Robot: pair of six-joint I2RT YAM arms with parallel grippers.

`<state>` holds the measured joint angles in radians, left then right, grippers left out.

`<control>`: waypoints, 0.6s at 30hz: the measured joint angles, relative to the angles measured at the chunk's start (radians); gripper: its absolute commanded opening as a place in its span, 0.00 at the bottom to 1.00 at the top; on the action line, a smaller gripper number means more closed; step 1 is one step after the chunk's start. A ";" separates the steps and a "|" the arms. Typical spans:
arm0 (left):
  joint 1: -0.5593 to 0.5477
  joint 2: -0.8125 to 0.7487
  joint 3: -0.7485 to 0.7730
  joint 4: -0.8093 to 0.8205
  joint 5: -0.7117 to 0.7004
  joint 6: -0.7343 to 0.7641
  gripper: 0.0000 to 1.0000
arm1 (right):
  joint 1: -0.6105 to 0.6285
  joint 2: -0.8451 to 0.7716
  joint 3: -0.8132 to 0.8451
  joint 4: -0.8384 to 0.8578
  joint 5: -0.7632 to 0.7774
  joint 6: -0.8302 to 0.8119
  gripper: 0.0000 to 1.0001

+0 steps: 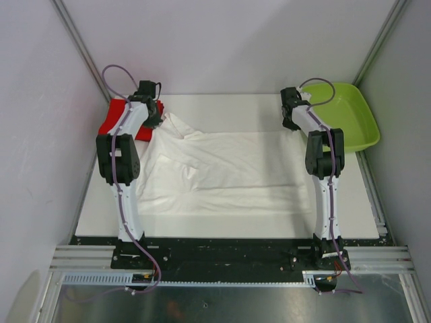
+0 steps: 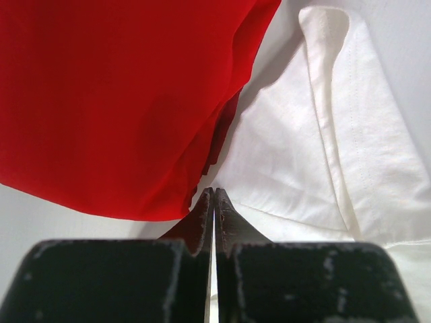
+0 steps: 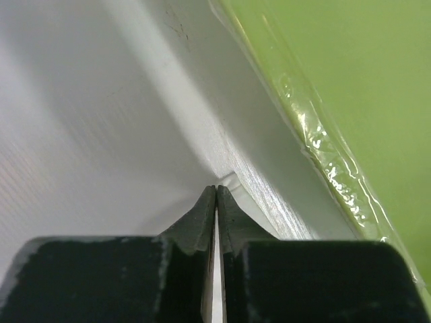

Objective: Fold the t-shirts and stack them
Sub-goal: Grap the side of the flattened tshirt furthest away from the robot with both arms

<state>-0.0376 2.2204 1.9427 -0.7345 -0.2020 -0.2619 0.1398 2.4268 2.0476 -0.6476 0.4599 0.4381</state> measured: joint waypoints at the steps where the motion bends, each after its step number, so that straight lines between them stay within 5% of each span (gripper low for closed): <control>1: 0.000 0.000 0.000 0.000 0.000 0.000 0.00 | 0.000 -0.002 -0.004 0.003 0.003 0.002 0.01; 18: 0.000 -0.006 -0.016 0.009 -0.004 0.000 0.00 | -0.004 -0.085 -0.124 0.021 0.006 0.006 0.00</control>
<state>-0.0376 2.2139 1.9270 -0.7254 -0.2062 -0.2623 0.1356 2.3421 1.9236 -0.6262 0.4664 0.4446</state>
